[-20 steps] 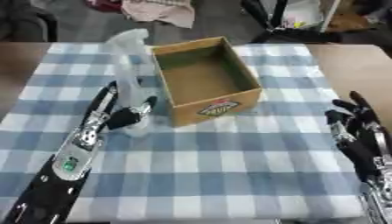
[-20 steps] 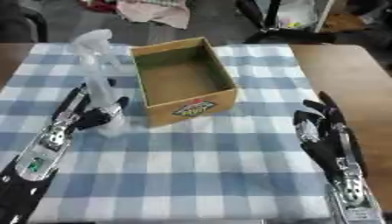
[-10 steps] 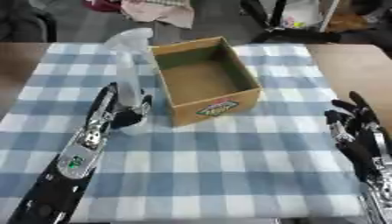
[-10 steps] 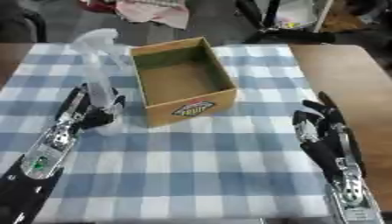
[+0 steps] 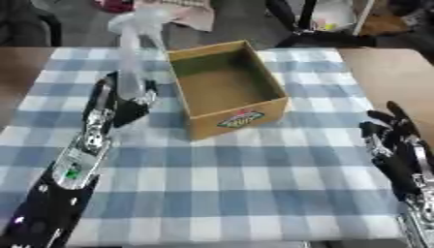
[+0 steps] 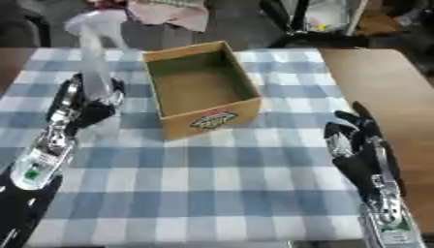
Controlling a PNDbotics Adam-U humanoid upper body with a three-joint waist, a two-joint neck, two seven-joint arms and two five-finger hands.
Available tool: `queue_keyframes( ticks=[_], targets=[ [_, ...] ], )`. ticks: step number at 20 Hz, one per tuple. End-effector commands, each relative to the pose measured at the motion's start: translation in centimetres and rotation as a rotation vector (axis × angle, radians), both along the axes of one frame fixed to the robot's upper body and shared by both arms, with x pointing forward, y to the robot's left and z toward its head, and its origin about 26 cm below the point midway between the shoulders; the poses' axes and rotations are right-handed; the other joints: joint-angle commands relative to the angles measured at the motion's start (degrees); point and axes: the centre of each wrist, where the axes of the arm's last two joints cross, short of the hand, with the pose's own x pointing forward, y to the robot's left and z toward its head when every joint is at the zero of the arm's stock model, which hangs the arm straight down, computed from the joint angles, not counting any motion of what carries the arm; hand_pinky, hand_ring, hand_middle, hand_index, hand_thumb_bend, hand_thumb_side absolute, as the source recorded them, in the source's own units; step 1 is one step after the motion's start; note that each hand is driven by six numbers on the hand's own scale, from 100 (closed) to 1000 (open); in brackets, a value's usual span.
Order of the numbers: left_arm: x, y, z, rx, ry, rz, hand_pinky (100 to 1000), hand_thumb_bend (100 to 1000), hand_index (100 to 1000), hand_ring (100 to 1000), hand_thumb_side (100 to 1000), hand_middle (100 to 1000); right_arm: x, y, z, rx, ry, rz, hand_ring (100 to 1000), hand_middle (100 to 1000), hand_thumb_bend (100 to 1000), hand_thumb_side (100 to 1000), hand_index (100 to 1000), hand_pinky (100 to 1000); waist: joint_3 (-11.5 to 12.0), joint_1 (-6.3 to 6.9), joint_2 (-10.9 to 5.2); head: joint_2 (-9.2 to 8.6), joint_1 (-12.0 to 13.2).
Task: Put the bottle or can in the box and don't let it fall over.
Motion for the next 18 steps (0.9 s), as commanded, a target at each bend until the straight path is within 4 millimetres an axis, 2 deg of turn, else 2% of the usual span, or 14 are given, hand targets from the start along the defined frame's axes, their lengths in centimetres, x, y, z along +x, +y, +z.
queue_keyframes(
  ticks=[1, 6, 9, 11, 12, 13, 14, 15, 16, 17, 18],
  targets=[
    [0.8, -0.8, 2.9, 0.032, -0.051, -0.05, 804, 100, 331, 617, 170, 194, 0.2, 0.2, 0.4, -0.007, -0.013, 0.023, 758, 807, 205, 379, 1000, 959, -0.7, -0.19, -0.82, -0.38, 0.6],
    [2.8, -4.7, 4.0, 0.038, -0.037, -0.161, 808, 100, 346, 629, 169, 211, 0.2, 1.0, 0.3, -0.004, -0.007, 0.07, 758, 807, 204, 381, 1000, 959, -3.4, -0.61, -0.43, -0.88, 2.6],
    [3.7, -6.9, 3.9, 0.036, -0.018, -0.234, 811, 100, 361, 643, 170, 229, 0.3, 1.4, 0.2, -0.002, -0.004, 0.093, 758, 807, 204, 382, 1000, 959, -5.0, -0.74, -0.23, -1.16, 3.4],
    [4.2, -7.7, 3.3, 0.051, 0.0, -0.263, 818, 100, 427, 688, 116, 303, 0.3, 1.5, 0.2, -0.001, -0.002, 0.102, 758, 807, 204, 382, 1000, 960, -5.7, -0.8, -0.23, -1.03, 3.7],
    [4.4, -8.0, 2.8, 0.069, 0.011, -0.273, 827, 100, 515, 735, 100, 395, 0.3, 1.5, 0.1, -0.001, -0.001, 0.104, 758, 807, 203, 382, 1000, 959, -6.0, -0.82, -0.26, -0.99, 3.7],
    [4.6, -8.1, 2.2, 0.091, 0.022, -0.279, 830, 100, 545, 747, 100, 428, 0.2, 1.5, 0.1, 0.0, 0.0, 0.104, 758, 807, 204, 382, 1000, 959, -6.2, -0.82, -0.3, -0.97, 3.7],
    [4.8, -8.0, 1.7, 0.121, 0.031, -0.282, 849, 200, 690, 814, 104, 589, 0.2, 1.5, 0.1, 0.0, 0.001, 0.104, 758, 807, 204, 382, 1000, 959, -6.3, -0.79, -0.35, -0.95, 3.6],
    [4.8, -7.9, 1.1, 0.164, 0.037, -0.283, 857, 271, 735, 839, 169, 655, 0.2, 1.5, 0.1, 0.0, 0.002, 0.102, 758, 807, 204, 382, 1000, 959, -6.3, -0.73, -0.4, -0.97, 3.6],
    [4.9, -7.7, 0.7, 0.208, 0.04, -0.279, 873, 465, 823, 889, 346, 785, 0.2, 1.5, 0.0, 0.0, 0.002, 0.1, 758, 807, 204, 381, 1000, 959, -6.3, -0.67, -0.44, -0.99, 3.4],
    [4.9, -7.4, 0.3, 0.251, 0.041, -0.271, 883, 564, 865, 914, 434, 837, 0.2, 1.4, 0.0, 0.0, 0.002, 0.098, 758, 807, 204, 381, 1000, 959, -6.3, -0.61, -0.48, -1.0, 3.3],
    [4.9, -7.1, -0.2, 0.284, 0.043, -0.263, 899, 720, 921, 947, 550, 904, 0.2, 1.4, 0.0, 0.0, 0.001, 0.096, 758, 808, 203, 381, 1000, 959, -6.3, -0.57, -0.51, -1.01, 3.2]
  ],
)
